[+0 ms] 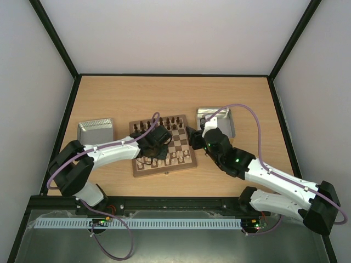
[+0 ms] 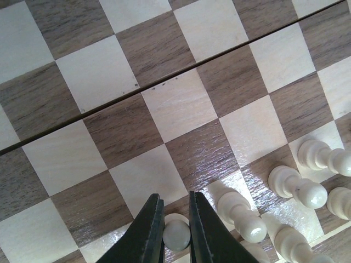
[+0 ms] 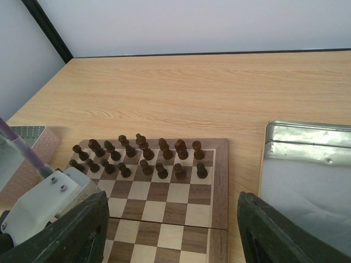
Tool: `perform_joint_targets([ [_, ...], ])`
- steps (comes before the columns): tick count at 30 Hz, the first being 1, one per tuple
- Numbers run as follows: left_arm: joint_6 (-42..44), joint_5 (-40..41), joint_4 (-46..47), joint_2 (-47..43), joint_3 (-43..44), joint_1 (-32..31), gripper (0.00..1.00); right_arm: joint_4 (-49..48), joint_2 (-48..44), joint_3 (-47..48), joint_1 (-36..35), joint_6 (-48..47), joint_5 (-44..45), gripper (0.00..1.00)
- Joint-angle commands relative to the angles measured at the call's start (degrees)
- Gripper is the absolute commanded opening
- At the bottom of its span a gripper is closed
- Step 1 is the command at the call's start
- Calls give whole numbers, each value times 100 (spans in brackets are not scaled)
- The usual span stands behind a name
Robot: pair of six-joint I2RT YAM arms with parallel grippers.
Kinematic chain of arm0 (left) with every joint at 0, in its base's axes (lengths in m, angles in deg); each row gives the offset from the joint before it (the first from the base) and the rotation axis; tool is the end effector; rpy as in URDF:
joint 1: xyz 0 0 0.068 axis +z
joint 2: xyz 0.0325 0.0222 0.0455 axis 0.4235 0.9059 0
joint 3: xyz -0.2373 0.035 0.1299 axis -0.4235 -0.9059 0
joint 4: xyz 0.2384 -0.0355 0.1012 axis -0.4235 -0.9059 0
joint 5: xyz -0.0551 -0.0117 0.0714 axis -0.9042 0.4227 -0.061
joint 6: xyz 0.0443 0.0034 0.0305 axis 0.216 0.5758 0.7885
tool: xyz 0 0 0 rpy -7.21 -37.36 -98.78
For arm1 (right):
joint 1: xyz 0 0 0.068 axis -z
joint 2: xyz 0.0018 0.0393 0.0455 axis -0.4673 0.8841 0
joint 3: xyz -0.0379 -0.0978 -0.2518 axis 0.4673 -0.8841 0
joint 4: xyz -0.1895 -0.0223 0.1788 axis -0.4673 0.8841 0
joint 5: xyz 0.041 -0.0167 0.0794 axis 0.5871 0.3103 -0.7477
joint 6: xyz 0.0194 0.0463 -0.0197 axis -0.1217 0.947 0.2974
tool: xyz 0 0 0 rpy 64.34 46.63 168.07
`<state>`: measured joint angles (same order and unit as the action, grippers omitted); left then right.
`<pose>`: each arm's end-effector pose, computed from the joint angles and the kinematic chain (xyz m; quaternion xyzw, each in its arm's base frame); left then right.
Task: Set up the chess pieces on the board
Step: Place the chess piece on the chessboard.
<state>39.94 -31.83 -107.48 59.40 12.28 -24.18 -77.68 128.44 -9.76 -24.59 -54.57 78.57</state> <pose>0.1981 -0.2241 0.1813 0.1067 0.9612 -0.1297 0.2187 0.1453 0.1738 0.2823 -0.1217 0.8010 0.2734 0.5185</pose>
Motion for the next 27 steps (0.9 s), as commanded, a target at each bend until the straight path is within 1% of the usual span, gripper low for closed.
perform_joint_targets([
  [1,13,-2,57,33,-77,-29,11,-114,17,-24,41,84,25,63],
  [5,41,-22,16,26,-86,-26,14,-118,9,-22,38,95,22,63],
  [20,66,-83,-167,109,-86,-28,14,-162,11,-44,36,119,-40,63],
  [24,70,-122,-215,154,-75,-25,13,-179,16,-49,34,133,-73,63],
  [27,72,-115,-208,139,-84,-26,14,-190,18,-61,40,142,-97,63],
])
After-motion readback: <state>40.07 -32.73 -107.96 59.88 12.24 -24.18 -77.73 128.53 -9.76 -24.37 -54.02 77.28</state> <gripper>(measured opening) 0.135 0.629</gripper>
